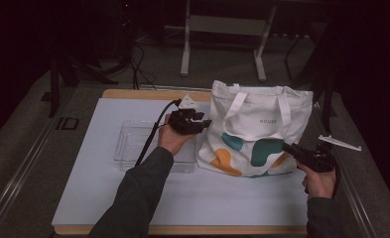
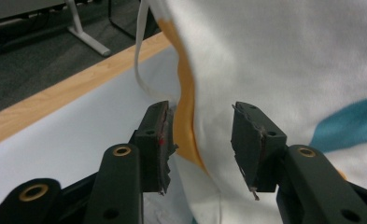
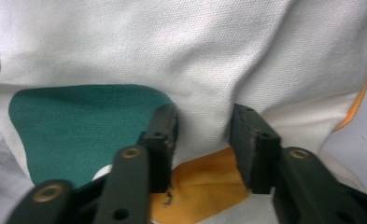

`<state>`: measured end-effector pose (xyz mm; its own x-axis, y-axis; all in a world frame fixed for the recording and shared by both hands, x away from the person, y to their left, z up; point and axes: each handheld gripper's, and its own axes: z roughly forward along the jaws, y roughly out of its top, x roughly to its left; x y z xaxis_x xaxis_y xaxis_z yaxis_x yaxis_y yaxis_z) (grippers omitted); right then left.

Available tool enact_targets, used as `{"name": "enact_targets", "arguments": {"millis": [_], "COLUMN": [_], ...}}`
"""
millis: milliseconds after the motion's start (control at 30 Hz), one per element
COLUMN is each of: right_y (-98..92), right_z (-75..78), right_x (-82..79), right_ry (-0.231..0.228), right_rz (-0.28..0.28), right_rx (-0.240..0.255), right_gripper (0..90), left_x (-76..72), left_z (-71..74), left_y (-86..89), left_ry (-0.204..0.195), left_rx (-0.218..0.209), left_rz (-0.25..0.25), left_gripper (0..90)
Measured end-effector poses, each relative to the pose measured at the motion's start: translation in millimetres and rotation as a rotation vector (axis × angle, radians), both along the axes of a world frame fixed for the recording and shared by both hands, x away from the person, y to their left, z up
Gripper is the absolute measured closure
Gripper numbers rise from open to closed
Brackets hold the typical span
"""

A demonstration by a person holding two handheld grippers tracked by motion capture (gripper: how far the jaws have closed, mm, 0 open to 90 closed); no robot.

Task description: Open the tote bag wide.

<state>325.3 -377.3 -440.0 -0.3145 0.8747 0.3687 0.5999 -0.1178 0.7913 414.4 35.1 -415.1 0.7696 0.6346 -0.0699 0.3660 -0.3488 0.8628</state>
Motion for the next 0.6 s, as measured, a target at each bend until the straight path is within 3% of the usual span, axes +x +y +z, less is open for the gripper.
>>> {"name": "enact_targets", "arguments": {"millis": [167,333,400,533,600], "right_y": [-0.2,-0.7,0.1,-1.0,-0.8], "right_z": [1.0,1.8,2.5,2.5,2.8], "right_x": [0.1,-0.4,-0.8,-0.6,-1.7], "right_ry": [-0.002,-0.01,-0.021,-0.028,-0.034], "right_rz": [-0.004,-0.004,-0.006,-0.003,-0.001], "right_rx": [-0.008,-0.037,-0.057,-0.047,-0.056], "right_gripper": [71.4,78.7,82.6,87.6,88.8], "left_x": [4.3,8.4,8.6,6.9,5.4], "left_z": [1.6,1.8,4.7,9.5,9.8], "left_y": [-3.7,-10.0,-12.8,-17.5,-19.4], "left_ry": [-0.008,-0.01,-0.016,-0.024,-0.029], "left_rx": [-0.017,0.006,0.013,0.02,0.023], "left_rz": [0.011,0.019,0.019,0.033,0.035], "left_gripper": [61.0,66.2,71.1,84.8,87.1]}}
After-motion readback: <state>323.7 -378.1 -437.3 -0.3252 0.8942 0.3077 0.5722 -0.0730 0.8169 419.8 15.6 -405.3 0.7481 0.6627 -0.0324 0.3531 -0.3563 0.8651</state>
